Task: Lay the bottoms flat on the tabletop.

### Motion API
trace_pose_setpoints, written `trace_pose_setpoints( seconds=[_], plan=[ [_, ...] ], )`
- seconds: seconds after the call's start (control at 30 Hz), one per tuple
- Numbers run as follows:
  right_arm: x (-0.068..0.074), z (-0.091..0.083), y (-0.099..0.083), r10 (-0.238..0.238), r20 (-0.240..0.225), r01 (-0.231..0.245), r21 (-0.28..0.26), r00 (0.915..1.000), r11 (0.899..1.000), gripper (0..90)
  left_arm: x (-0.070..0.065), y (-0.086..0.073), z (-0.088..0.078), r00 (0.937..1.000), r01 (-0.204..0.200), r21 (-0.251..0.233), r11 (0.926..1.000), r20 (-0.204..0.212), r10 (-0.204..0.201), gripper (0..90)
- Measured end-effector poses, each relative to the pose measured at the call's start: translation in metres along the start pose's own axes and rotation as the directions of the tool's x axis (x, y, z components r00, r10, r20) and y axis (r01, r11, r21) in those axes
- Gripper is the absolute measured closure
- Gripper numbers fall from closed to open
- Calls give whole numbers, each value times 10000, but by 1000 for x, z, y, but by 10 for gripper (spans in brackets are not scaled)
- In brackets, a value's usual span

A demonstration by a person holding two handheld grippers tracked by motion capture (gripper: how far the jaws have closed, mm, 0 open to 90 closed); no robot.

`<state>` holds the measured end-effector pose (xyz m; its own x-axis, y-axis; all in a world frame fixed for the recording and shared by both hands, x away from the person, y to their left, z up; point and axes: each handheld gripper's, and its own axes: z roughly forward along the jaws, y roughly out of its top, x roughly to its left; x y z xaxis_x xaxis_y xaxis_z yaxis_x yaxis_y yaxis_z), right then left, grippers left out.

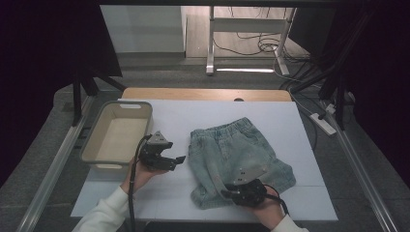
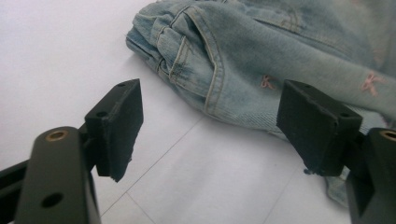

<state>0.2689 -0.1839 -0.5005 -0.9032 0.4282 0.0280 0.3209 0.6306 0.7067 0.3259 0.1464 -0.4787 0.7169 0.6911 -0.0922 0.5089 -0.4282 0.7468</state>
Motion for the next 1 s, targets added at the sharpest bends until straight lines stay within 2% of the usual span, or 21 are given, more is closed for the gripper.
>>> trace_pose_setpoints(
  seconds=[0.03,0.17,0.3,0.37,0.4,0.43,0.53,0.63,0.73,0.8,0.9,0.93,1.0],
  plan=[
    [-2,-2,0,110,88,-109,-121,9999,9999,598,-1,1,1,10000,1,-10,10000,13,-1,218],
    [-7,-14,4,98,373,-66,-854,9993,9963,487,0,2,4,9996,264,-22,9996,49,-264,205],
    [-18,-30,8,328,1001,-159,-1652,9944,9861,430,4,5,8,9971,763,-129,9970,-40,-763,204],
    [-27,-35,9,332,1412,-82,-1742,9894,9847,425,4,9,11,9963,825,-78,9966,-235,-827,204],
    [-32,-37,9,192,1767,111,-1692,9841,9855,419,4,12,13,9958,856,-84,9963,-323,-859,198],
    [-40,-38,8,249,1998,84,-1638,9795,9865,409,4,16,15,9952,917,-145,9957,-339,-921,195],
    [-64,-39,5,1082,2033,-717,-1791,9731,9812,399,4,24,22,9950,977,-143,9951,-199,-979,197],
    [-78,-39,6,1165,2383,-758,-1737,9642,9819,400,4,30,30,9956,930,-68,9956,-118,-931,197],
    [-91,-37,6,1438,2490,-1010,-1772,9578,9790,400,5,33,37,9956,929,-101,9956,-81,-930,197],
    [-98,-35,8,1435,2692,-998,-1696,9523,9805,399,6,36,42,9960,887,-26,9961,-66,-887,197],
    [-112,-27,13,1765,2847,-1258,-1877,9422,9741,396,10,42,53,9947,1029,88,9947,-95,-1028,199],
    [-115,-25,15,1892,2789,-1379,-1935,9415,9714,396,11,44,56,9942,1067,134,9942,-103,-1066,199],
    [-120,-19,18,1903,2859,-1418,-1819,9392,9730,386,12,47,64,9935,1134,186,9934,-96,-1132,201]
  ],
)
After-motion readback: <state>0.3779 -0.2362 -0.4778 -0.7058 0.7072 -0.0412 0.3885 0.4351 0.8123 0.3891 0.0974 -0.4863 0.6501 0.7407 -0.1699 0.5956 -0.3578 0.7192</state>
